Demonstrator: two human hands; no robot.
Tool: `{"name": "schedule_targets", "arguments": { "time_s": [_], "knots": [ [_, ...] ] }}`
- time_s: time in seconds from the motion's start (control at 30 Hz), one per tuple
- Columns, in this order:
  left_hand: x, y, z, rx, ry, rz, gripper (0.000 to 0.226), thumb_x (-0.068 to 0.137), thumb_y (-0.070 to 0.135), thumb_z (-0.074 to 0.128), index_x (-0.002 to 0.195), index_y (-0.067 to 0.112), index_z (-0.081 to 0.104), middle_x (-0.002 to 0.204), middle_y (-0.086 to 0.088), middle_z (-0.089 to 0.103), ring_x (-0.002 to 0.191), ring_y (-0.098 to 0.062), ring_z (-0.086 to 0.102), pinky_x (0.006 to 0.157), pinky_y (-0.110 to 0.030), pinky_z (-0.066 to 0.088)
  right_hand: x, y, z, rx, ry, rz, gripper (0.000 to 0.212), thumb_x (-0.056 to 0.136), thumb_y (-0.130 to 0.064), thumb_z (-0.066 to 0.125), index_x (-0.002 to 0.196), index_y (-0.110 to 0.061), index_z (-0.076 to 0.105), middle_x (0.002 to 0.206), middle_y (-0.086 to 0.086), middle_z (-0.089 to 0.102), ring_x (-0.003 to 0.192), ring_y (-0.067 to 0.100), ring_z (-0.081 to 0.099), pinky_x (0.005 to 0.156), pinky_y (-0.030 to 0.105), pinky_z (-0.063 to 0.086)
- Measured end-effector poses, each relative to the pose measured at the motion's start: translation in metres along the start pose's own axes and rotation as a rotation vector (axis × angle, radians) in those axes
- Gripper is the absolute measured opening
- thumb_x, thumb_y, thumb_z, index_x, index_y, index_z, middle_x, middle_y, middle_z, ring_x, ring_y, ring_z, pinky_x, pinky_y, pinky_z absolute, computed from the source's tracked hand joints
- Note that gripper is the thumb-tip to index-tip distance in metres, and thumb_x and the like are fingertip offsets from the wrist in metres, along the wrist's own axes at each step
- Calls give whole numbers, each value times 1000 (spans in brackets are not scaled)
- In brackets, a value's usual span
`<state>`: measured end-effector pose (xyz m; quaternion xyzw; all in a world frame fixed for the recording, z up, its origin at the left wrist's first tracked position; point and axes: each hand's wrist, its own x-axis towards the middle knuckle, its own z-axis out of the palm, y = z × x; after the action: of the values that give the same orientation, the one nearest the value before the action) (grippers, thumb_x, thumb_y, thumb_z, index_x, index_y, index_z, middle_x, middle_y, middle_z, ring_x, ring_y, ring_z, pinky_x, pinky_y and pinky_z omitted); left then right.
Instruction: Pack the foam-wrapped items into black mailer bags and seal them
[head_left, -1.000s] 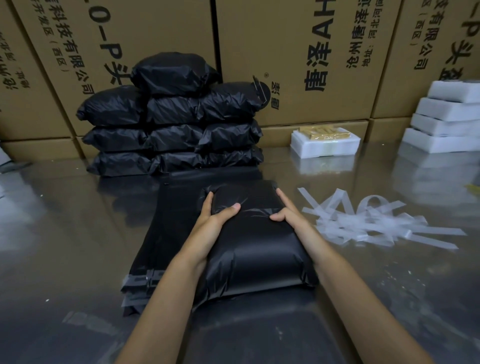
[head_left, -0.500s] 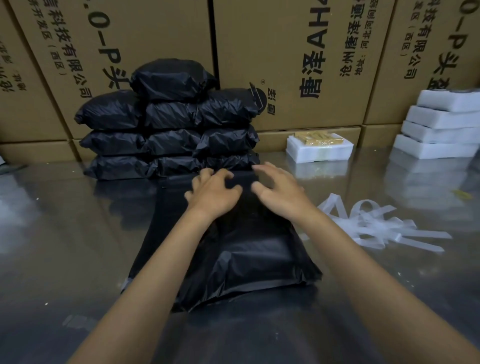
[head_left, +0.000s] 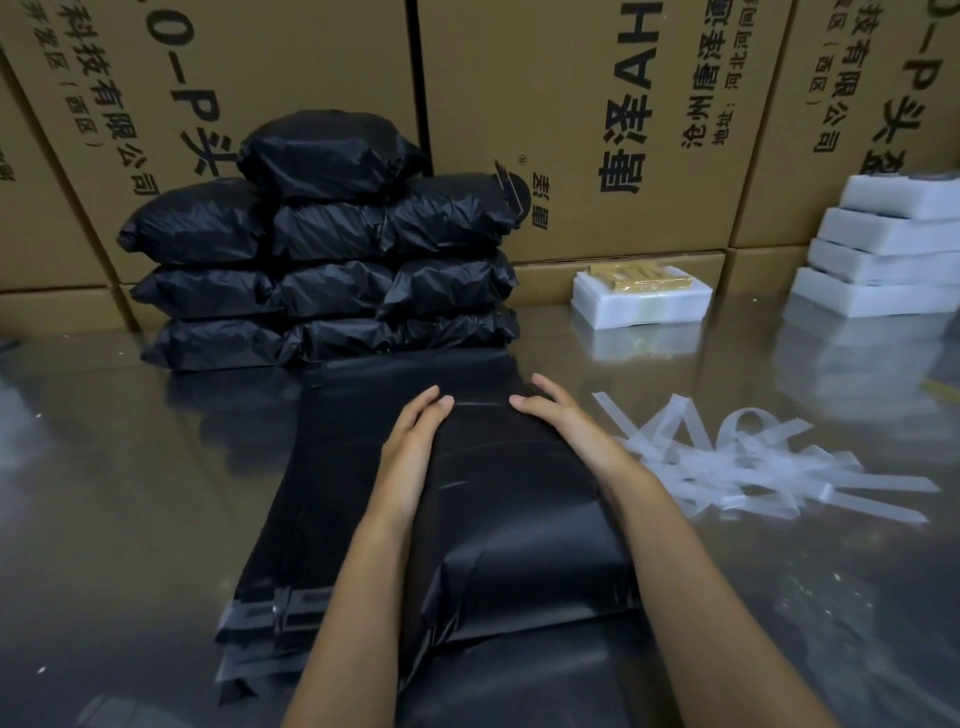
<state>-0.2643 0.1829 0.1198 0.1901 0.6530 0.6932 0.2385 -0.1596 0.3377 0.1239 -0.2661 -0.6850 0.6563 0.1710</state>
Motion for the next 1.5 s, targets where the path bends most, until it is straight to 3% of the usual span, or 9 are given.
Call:
{"name": "schedule_targets", "arguments": {
  "time_s": [0.27, 0.47, 0.57, 0.67, 0.8, 0.93, 1.03, 1.2, 1.5],
  "knots": [
    [-4, 1, -4, 128, -14, 73, 44, 94, 54, 54, 136, 41, 54, 137, 17, 53, 123, -4, 50, 91, -22, 37, 1, 9, 2, -30, -26, -88, 60, 100, -31, 53, 155, -25, 30, 156, -3, 33, 113, 2, 46, 81, 7, 41],
    [-36, 20, -24, 298, -184, 13, 88, 63, 86, 65, 140, 64, 30, 124, 39, 38, 110, 14, 43, 88, -19, 37, -55, -22, -19, -232, -52, -90, 89, 67, -87, 64, 146, -57, 35, 157, -22, 31, 139, 2, 34, 105, 28, 33],
    [-60, 10, -29, 323, -276, -41, 115, 50, 86, 74, 144, 65, 12, 106, 50, 37, 94, 26, 46, 82, -13, 41, -92, -3, -8, -326, -88, -201, 104, 53, -93, 66, 144, -67, 23, 157, -33, 20, 141, -8, 26, 106, 20, 29],
    [-75, -5, -23, 233, -262, -72, 121, 53, 80, 78, 147, 62, 4, 110, 45, 44, 99, 16, 55, 78, -16, 45, -108, 20, 4, -154, -38, -229, 102, 56, -80, 77, 143, -67, 25, 147, -39, 35, 129, -18, 40, 107, 20, 38],
    [-83, -14, -12, 0, -150, -45, 108, 61, 62, 81, 149, 56, 19, 125, 28, 56, 110, -1, 61, 93, -28, 50, -111, 21, 9, 99, 28, -79, 102, 61, -63, 83, 148, -55, 32, 129, -27, 59, 110, -2, 64, 95, 26, 52],
    [-89, -7, -9, -20, -127, -67, 109, 60, 59, 82, 152, 45, 26, 136, 10, 57, 119, -15, 60, 106, -41, 45, -115, 13, 8, 77, 32, -28, 79, 73, -56, 81, 144, -44, 47, 119, -21, 68, 105, 4, 68, 95, 28, 53],
    [-94, -5, -10, 110, -49, -98, 109, 57, 72, 75, 151, 31, 37, 144, 5, 52, 125, -21, 55, 107, -40, 43, -124, 10, 11, 10, 91, 23, 47, 73, -61, 79, 113, -38, 69, 93, -21, 76, 82, -2, 71, 68, 12, 53],
    [-102, -5, -10, 276, -32, -78, 107, 56, 88, 62, 146, 34, 44, 160, 4, 28, 144, -22, 32, 115, -47, 32, -134, 15, 14, 24, 123, 14, 25, 76, -65, 73, 93, -51, 62, 80, -32, 69, 72, -11, 65, 56, 5, 45],
    [-77, 72, -4, 38, -178, 58, 73, 65, 66, 79, 132, 52, 53, 121, 22, 66, 106, -4, 66, 90, -32, 53, -108, -43, -17, -15, -189, -241, 96, 60, -60, 90, 141, -55, 39, 128, -25, 64, 116, 2, 64, 98, 29, 52]
  ]
}}
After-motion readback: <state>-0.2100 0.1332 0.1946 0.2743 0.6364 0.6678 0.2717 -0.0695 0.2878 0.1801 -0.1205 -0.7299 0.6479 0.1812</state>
